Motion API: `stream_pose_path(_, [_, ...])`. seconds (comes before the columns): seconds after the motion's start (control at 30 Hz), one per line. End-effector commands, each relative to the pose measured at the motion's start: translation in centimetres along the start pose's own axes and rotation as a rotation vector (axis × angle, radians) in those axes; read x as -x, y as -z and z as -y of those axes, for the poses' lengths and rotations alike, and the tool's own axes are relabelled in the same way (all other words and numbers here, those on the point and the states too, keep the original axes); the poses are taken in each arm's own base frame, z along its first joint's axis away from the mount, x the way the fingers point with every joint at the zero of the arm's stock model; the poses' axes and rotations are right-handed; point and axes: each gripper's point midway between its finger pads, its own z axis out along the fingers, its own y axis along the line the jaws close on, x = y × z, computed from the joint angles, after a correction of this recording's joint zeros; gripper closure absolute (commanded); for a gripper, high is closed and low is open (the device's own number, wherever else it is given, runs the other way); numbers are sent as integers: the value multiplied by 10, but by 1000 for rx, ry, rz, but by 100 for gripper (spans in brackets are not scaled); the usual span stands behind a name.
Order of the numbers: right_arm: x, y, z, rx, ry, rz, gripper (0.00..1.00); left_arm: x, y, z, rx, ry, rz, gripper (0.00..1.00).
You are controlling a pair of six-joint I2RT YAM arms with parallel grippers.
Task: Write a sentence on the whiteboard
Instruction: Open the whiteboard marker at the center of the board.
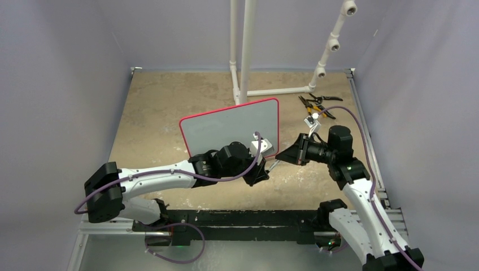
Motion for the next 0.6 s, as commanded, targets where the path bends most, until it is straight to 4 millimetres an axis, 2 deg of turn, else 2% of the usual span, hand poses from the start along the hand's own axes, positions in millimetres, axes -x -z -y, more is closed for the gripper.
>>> stream_pose_path(0.0, [41,11,-19,-26,86,159,100,-23,16,-5,2,-99,-100,100])
stream_pose_path(0.3, [53,16,-34,-33,133,133,100,-54,39,-12,8,-100,-140,100])
stream_pose_path(0.57, [64,17,-47,-6,140,129,100,-57,44,-16,21,-92,-127,100])
